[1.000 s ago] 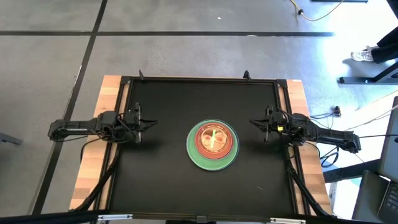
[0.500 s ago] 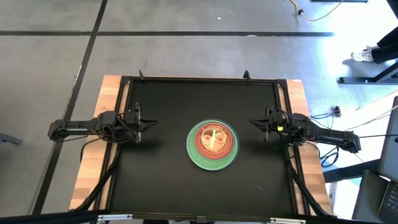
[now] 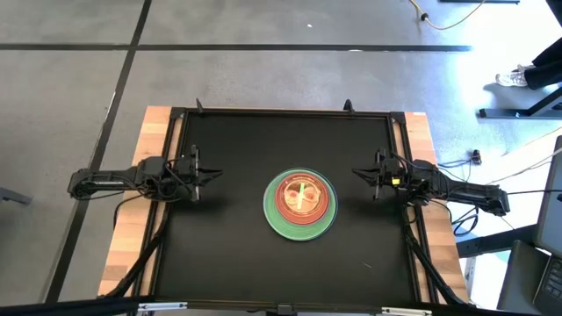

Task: Stack plastic plates
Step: Return to Home Position

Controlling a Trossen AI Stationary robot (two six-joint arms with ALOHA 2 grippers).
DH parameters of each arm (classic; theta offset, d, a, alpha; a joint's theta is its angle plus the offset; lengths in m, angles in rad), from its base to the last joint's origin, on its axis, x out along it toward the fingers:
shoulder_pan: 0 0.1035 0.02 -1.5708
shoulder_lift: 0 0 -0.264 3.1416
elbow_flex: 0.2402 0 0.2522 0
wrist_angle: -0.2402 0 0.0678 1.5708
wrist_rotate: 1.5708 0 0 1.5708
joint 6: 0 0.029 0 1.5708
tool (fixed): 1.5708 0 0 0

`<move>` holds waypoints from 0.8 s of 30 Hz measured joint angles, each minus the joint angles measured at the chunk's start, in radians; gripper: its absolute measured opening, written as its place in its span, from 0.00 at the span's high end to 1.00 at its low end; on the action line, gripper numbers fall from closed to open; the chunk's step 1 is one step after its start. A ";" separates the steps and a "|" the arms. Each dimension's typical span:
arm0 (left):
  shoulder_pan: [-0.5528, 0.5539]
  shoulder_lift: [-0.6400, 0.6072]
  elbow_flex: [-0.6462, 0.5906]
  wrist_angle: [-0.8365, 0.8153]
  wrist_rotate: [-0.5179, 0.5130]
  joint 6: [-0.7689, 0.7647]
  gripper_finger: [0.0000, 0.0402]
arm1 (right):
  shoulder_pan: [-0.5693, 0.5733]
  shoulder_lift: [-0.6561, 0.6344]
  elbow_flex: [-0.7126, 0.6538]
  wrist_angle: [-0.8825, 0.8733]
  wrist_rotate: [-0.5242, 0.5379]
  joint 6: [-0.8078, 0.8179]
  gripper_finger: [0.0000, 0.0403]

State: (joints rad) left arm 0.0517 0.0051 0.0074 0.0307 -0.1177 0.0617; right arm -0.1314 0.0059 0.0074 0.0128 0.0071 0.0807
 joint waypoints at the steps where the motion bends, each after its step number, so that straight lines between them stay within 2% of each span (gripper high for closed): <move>1: 0.000 0.000 0.000 0.000 0.000 0.000 0.92 | 0.000 0.000 0.000 0.000 0.000 0.000 0.99; 24: 0.000 0.000 0.000 0.000 0.000 0.000 0.92 | 0.000 0.000 0.000 0.000 0.000 0.000 0.99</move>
State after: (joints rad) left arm 0.0517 0.0051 0.0074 0.0307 -0.1177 0.0620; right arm -0.1314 0.0059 0.0071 0.0128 0.0071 0.0807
